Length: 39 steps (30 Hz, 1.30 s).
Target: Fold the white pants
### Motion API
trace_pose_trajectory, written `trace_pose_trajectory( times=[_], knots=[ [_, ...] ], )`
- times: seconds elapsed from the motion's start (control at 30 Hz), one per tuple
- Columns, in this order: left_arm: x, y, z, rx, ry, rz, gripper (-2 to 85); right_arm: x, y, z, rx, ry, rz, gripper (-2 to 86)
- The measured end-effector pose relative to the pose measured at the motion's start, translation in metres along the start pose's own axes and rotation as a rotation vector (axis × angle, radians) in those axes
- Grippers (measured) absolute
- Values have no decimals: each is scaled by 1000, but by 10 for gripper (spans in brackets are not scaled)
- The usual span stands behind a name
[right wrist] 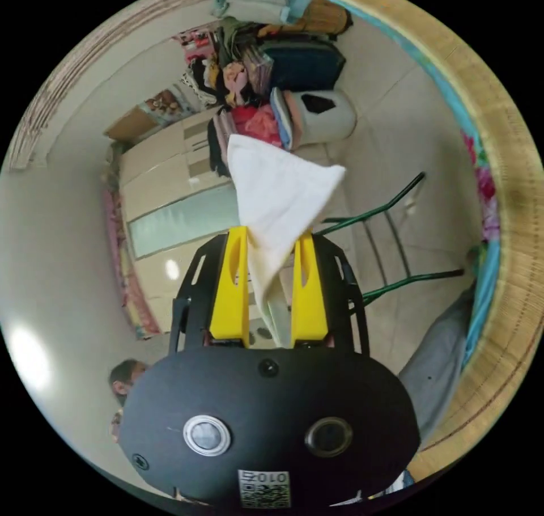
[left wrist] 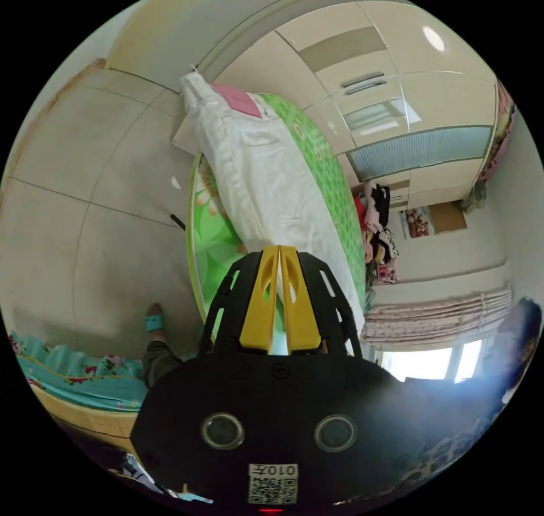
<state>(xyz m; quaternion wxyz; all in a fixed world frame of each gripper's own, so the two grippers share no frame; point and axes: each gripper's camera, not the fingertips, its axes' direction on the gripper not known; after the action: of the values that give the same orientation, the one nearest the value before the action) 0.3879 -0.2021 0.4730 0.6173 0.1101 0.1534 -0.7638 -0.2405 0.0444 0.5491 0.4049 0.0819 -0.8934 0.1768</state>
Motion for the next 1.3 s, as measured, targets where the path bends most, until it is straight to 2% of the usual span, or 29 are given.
trace_pose_trajectory(
  times=[0.1,0.2,0.37,0.53,0.7,0.8,0.93,1.07,1.1,1.13,1.17,1.2,1.23,1.27,1.3],
  knots=[
    [22,-3,6,16,-120,99,-2,-32,0,5,-54,130,-18,130],
    [28,-6,26,0,-159,140,-3,-40,0,26,-116,111,-15,127],
    [15,-32,44,7,-118,96,-4,-66,7,54,6,189,-31,103],
    [33,-95,68,-31,-115,184,-4,-102,11,69,18,311,-85,88],
    [85,-184,131,-118,-73,316,-2,-126,21,68,84,288,-72,66],
    [115,-227,172,-195,-71,306,-2,-141,33,61,100,227,-67,53],
    [145,-222,132,-106,172,377,-2,-171,48,46,129,303,-100,56],
    [136,-209,84,-144,211,504,-2,-207,53,48,78,186,-244,79],
    [126,-207,65,-143,227,540,-2,-217,52,52,69,217,-229,86],
    [114,-208,48,-151,220,558,-1,-223,52,52,74,258,-213,90],
    [106,-209,40,-149,204,554,-1,-232,53,50,101,387,-150,90],
    [90,-210,24,-131,145,522,-1,-238,56,41,177,529,-34,86],
    [73,-212,8,-102,62,480,-1,-242,60,33,230,566,11,81],
    [64,-212,1,-91,27,455,-1,-253,73,22,317,539,6,77],
    [49,-213,-11,-89,0,419,-1,-268,85,19,337,435,-107,76]
  ],
)
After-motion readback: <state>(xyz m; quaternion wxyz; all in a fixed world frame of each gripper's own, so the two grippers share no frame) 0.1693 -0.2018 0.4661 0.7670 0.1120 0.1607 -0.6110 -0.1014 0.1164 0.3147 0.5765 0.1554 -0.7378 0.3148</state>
